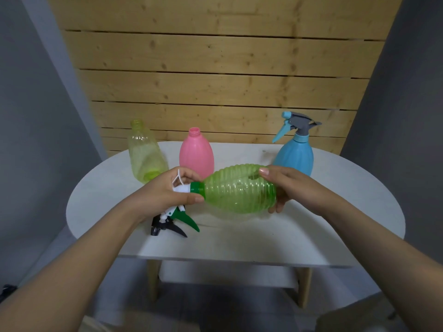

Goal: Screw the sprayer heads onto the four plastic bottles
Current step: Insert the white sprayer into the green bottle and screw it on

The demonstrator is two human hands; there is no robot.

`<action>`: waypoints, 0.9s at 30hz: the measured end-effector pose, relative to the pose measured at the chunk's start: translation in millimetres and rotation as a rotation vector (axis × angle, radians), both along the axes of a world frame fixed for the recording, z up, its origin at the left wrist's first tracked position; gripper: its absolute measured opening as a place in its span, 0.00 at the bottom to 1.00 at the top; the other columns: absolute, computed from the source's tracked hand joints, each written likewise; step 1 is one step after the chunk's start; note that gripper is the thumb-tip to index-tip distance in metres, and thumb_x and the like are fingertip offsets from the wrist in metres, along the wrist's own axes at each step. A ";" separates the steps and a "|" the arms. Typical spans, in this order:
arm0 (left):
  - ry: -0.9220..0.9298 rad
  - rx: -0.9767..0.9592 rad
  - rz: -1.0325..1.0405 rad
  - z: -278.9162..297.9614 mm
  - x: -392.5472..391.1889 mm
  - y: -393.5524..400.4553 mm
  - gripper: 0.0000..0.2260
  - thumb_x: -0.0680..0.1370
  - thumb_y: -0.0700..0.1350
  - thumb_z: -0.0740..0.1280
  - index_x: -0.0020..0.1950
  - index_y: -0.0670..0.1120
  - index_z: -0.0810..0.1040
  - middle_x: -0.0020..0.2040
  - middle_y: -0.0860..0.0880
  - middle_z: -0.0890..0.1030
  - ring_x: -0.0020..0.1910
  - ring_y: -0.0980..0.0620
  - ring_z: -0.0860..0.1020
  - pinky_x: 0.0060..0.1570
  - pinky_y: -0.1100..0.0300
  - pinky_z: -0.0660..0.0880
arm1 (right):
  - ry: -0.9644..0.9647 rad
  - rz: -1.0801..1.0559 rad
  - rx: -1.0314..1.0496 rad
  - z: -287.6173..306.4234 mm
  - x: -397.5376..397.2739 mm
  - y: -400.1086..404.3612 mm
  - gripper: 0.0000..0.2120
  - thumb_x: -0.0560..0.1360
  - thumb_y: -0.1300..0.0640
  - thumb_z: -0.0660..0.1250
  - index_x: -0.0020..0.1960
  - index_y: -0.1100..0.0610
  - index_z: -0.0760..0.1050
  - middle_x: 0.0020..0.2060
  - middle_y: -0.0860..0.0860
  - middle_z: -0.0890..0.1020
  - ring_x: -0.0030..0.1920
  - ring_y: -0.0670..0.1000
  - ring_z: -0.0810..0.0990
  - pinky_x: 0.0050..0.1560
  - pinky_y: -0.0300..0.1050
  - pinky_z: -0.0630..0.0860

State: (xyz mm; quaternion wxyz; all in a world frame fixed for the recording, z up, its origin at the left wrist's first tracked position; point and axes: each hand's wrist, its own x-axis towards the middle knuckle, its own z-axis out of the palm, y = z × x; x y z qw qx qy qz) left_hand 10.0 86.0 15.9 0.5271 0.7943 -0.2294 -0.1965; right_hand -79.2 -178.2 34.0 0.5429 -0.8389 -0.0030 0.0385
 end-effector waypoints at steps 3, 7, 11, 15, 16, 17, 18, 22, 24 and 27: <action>-0.002 0.000 0.021 -1.0 1.1 0.2 0.15 0.66 0.42 0.76 0.49 0.52 0.77 0.42 0.51 0.77 0.26 0.62 0.76 0.19 0.70 0.69 | 0.035 0.014 0.000 -3.2 -0.3 1.8 0.34 0.64 0.32 0.60 0.59 0.56 0.76 0.47 0.57 0.83 0.41 0.59 0.84 0.37 0.47 0.80; 0.004 -0.010 0.075 -4.2 4.4 -0.1 0.16 0.67 0.41 0.76 0.50 0.53 0.77 0.44 0.49 0.79 0.27 0.58 0.77 0.29 0.60 0.73 | -0.019 0.040 0.100 -2.1 -0.2 -2.6 0.33 0.64 0.41 0.69 0.67 0.45 0.68 0.61 0.50 0.76 0.52 0.51 0.83 0.50 0.47 0.81; 0.018 -0.017 0.096 -1.8 6.5 1.0 0.17 0.66 0.44 0.77 0.50 0.54 0.76 0.44 0.49 0.77 0.27 0.58 0.77 0.24 0.61 0.71 | -0.064 0.081 0.142 -2.5 1.1 -4.6 0.32 0.63 0.59 0.77 0.63 0.45 0.69 0.60 0.56 0.76 0.52 0.59 0.82 0.50 0.49 0.81; 0.000 0.008 0.029 -0.3 2.5 -0.2 0.19 0.61 0.48 0.77 0.49 0.54 0.77 0.47 0.49 0.79 0.32 0.54 0.78 0.37 0.50 0.74 | -0.041 -0.020 0.082 -1.1 2.9 -3.3 0.26 0.64 0.40 0.73 0.59 0.50 0.74 0.47 0.60 0.82 0.42 0.58 0.84 0.37 0.45 0.80; -0.007 0.017 0.023 -0.9 2.0 -0.6 0.18 0.61 0.49 0.78 0.48 0.54 0.77 0.45 0.49 0.79 0.31 0.55 0.78 0.34 0.53 0.75 | -0.038 -0.029 0.051 -0.6 3.1 -3.3 0.26 0.65 0.38 0.69 0.58 0.51 0.75 0.44 0.57 0.84 0.40 0.59 0.84 0.36 0.44 0.79; -0.008 0.023 0.024 -1.5 1.5 -0.7 0.17 0.62 0.48 0.78 0.48 0.55 0.77 0.43 0.49 0.79 0.29 0.55 0.77 0.28 0.58 0.74 | -0.023 -0.031 0.022 -0.3 3.2 -3.5 0.27 0.65 0.35 0.67 0.57 0.52 0.76 0.43 0.54 0.85 0.39 0.59 0.85 0.35 0.44 0.79; -0.007 0.030 0.029 -1.8 0.8 -0.8 0.16 0.63 0.47 0.78 0.47 0.55 0.77 0.40 0.49 0.78 0.26 0.56 0.76 0.22 0.61 0.71 | 0.001 -0.026 -0.001 -0.5 2.9 -3.5 0.30 0.65 0.32 0.67 0.57 0.52 0.76 0.44 0.53 0.85 0.38 0.59 0.85 0.36 0.46 0.79; 0.002 0.046 0.073 -2.3 2.8 -0.6 0.16 0.62 0.49 0.78 0.46 0.58 0.77 0.38 0.48 0.79 0.26 0.51 0.74 0.19 0.63 0.67 | 0.008 0.023 0.022 -3.8 1.4 -1.2 0.37 0.61 0.34 0.66 0.66 0.51 0.71 0.56 0.53 0.81 0.49 0.55 0.83 0.48 0.52 0.82; 0.025 0.044 0.109 -0.5 3.8 -0.8 0.18 0.62 0.50 0.77 0.49 0.58 0.76 0.36 0.43 0.78 0.24 0.49 0.71 0.19 0.62 0.67 | -0.037 0.058 0.112 -1.9 0.4 -0.6 0.36 0.62 0.42 0.71 0.69 0.46 0.67 0.59 0.52 0.77 0.51 0.53 0.82 0.49 0.51 0.81; 0.008 0.044 0.100 2.2 3.4 -1.4 0.17 0.65 0.47 0.77 0.49 0.56 0.76 0.38 0.41 0.77 0.25 0.51 0.72 0.20 0.61 0.69 | -0.064 0.063 0.165 0.0 0.7 -1.5 0.33 0.61 0.49 0.74 0.65 0.45 0.70 0.55 0.56 0.78 0.46 0.53 0.82 0.45 0.49 0.82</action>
